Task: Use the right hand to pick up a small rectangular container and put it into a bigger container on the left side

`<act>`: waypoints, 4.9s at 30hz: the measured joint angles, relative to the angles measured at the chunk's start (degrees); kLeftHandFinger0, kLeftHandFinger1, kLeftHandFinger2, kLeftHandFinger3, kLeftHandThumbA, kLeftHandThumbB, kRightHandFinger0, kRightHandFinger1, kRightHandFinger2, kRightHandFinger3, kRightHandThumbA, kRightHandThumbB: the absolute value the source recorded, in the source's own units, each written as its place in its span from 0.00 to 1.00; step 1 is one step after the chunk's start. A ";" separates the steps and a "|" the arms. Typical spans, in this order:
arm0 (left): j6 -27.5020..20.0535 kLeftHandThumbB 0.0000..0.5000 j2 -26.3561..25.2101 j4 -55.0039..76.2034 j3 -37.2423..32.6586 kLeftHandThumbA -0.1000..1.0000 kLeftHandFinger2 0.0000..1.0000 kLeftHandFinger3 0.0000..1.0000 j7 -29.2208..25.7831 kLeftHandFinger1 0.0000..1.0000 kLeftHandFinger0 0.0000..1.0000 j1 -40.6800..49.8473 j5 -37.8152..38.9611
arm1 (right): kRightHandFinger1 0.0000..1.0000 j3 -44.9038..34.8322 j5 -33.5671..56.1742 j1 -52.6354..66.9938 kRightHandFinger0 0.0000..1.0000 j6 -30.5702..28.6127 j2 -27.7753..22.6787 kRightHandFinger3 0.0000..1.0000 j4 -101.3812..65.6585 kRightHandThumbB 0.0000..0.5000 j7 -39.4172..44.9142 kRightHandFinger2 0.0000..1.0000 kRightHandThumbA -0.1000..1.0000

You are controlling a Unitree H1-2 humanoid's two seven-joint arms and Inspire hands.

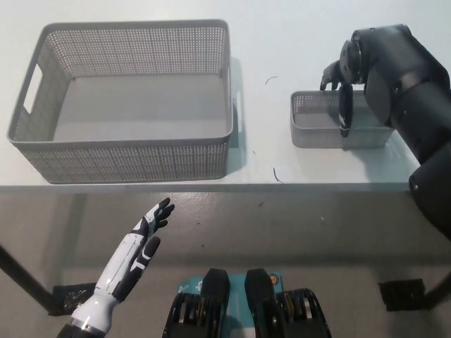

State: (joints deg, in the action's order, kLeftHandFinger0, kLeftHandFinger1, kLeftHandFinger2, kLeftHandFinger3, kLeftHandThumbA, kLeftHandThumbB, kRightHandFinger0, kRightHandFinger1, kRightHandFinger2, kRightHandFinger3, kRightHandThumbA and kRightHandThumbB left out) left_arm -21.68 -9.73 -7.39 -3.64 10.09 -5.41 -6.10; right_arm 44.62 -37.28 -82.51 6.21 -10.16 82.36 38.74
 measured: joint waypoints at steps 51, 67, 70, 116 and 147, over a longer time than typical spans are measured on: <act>0.13 0.84 0.01 -0.37 -0.03 1.00 1.00 1.00 0.01 1.00 1.00 0.05 -0.19 | 0.37 -9.26 0.68 3.16 0.00 -6.28 -1.60 0.74 0.22 0.43 -39.08 0.82 0.00; 0.15 0.84 0.01 -0.29 -0.21 1.00 1.00 1.00 0.02 1.00 1.00 0.17 -0.37 | 0.25 -13.52 1.60 -12.55 0.00 -10.28 4.02 0.74 -3.18 0.55 -42.19 0.63 0.00; 0.15 0.84 0.01 -0.15 -0.61 1.00 1.00 1.00 0.03 1.00 1.00 0.23 -0.43 | 0.31 -14.40 1.92 -14.14 0.02 -10.95 8.29 0.58 -3.35 0.58 -42.73 0.63 0.00; 1.31 0.85 -1.28 0.42 -2.32 1.00 1.00 1.00 0.30 1.00 1.00 -1.97 -1.05 | 1.00 -18.17 5.36 -13.57 1.00 -7.45 15.98 1.00 -0.50 0.84 -28.52 1.00 0.94; 1.43 0.82 -0.52 -0.80 -2.72 1.00 1.00 1.00 0.54 1.00 1.00 0.30 -1.10 | 1.00 -34.77 17.86 44.73 1.00 -10.03 -1.57 1.00 -59.48 0.87 -27.16 1.00 1.00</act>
State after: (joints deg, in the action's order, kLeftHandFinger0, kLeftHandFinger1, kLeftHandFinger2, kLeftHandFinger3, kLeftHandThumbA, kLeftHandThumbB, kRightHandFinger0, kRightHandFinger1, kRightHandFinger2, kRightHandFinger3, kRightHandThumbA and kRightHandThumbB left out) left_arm -20.25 -10.25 -8.19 -6.35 10.63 -5.11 -7.20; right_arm 9.85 -19.42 -37.78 -3.81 -11.73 22.87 11.58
